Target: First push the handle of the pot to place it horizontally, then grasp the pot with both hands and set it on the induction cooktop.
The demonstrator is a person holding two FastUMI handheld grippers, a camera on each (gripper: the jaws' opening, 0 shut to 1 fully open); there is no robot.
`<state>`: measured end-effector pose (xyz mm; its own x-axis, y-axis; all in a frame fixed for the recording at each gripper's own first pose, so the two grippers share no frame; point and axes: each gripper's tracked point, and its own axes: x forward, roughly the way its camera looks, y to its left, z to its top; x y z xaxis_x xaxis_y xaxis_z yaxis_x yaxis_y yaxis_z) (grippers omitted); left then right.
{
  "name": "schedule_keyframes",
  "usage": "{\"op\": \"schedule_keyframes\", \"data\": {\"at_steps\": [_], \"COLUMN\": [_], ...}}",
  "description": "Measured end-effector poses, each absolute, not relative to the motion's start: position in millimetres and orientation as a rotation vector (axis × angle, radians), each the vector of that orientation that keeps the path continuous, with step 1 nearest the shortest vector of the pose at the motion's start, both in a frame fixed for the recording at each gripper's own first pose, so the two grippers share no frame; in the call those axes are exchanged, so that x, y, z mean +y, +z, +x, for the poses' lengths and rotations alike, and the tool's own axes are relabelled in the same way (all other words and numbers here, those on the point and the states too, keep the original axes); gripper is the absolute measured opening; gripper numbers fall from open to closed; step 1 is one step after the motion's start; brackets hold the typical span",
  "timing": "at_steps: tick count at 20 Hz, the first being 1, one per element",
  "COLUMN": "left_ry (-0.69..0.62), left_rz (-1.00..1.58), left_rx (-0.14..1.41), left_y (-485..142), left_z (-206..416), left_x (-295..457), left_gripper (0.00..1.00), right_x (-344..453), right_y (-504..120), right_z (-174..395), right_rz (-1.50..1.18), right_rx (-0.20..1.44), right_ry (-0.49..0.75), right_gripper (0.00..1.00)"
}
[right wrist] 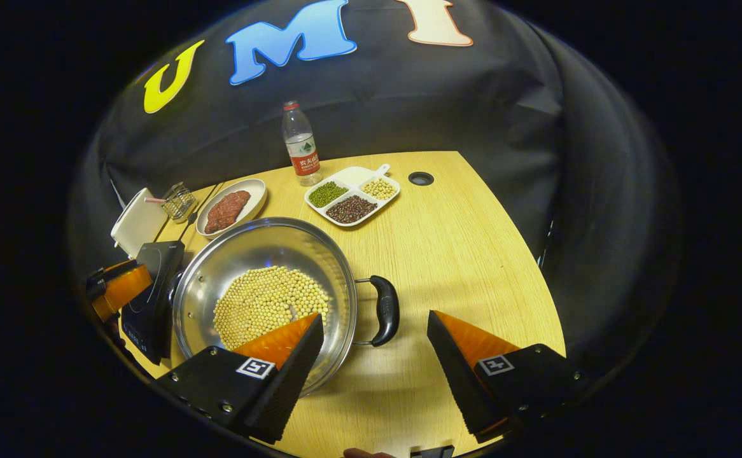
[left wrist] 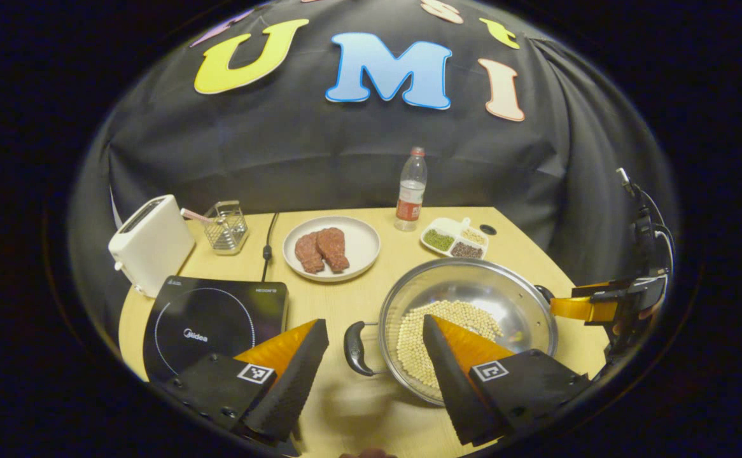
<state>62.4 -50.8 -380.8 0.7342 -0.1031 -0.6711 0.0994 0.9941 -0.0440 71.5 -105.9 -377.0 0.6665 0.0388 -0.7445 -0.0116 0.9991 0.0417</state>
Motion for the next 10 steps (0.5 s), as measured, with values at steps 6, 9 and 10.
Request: {"op": "schedule_keyframes", "data": {"at_steps": [6, 9, 10], "left_ry": [-0.106, -0.107, -0.109], "left_rz": [-0.006, -0.002, 0.001], "left_rx": [0.84, 0.875, 0.884], "left_y": [-426, -447, -452], "left_z": [69, 77, 76], "left_x": [-46, -44, -45], "left_gripper": [0.98, 0.98, 0.98], "right_x": [-105, -106, -106], "right_y": [-393, -400, -402], "right_z": [90, 97, 100], "right_rz": [0.018, 0.006, 0.006], "right_rx": [0.859, 0.867, 0.867], "right_ry": [0.019, 0.011, 0.008], "right_gripper": [1.0, 0.94, 0.94]}}
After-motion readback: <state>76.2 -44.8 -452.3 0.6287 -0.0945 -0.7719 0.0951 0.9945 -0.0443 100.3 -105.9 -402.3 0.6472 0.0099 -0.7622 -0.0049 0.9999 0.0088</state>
